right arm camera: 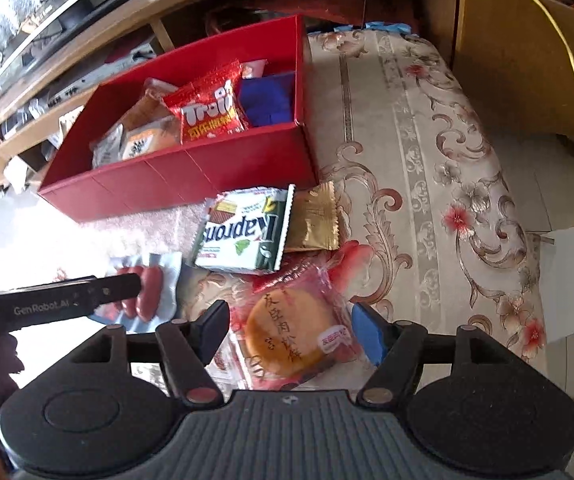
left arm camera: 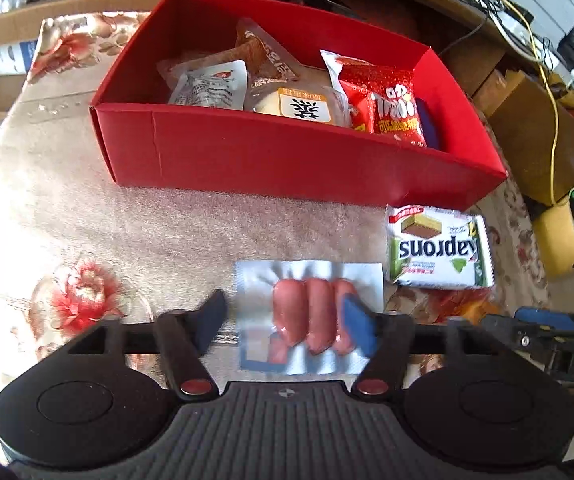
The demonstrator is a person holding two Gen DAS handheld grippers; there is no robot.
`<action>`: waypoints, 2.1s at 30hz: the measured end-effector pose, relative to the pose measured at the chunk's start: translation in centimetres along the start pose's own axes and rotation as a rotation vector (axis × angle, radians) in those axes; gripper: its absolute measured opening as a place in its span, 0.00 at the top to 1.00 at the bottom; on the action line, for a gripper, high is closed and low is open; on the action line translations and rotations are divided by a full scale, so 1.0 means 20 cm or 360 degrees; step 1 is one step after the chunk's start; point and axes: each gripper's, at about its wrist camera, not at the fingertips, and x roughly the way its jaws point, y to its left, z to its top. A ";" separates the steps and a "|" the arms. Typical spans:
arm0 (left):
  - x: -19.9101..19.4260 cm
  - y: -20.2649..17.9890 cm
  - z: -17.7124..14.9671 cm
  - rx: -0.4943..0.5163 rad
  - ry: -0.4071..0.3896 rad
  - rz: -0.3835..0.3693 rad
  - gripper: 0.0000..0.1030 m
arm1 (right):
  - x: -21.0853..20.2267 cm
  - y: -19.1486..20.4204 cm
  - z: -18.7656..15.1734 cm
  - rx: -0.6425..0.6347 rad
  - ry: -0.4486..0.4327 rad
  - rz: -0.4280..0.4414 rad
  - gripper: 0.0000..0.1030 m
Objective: Organize snacks
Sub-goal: 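Grasp the pink sausage packet with the left tool while the right tool reaches toward the round bread packet, then lift the sausage packet with the left tool while the right tool grasps the round bread packet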
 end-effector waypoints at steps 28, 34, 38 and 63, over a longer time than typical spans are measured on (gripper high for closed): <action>0.03 -0.02 0.00 0.0024 0.0005 0.0035 0.13 | 0.16 0.21 -0.04 -0.0586 0.0157 -0.0159 0.36; 0.07 -0.09 0.01 0.0067 -0.0006 0.0071 0.02 | 0.07 0.19 -0.08 -0.0539 0.0111 -0.0082 0.42; 0.12 -0.18 -0.02 0.0200 -0.0009 0.0181 0.00 | 0.10 0.17 -0.09 -0.0536 0.0136 -0.0075 0.43; 0.01 -0.12 -0.04 0.0178 0.0011 0.0104 0.16 | -0.02 0.11 -0.03 -0.0401 0.0029 0.0062 0.43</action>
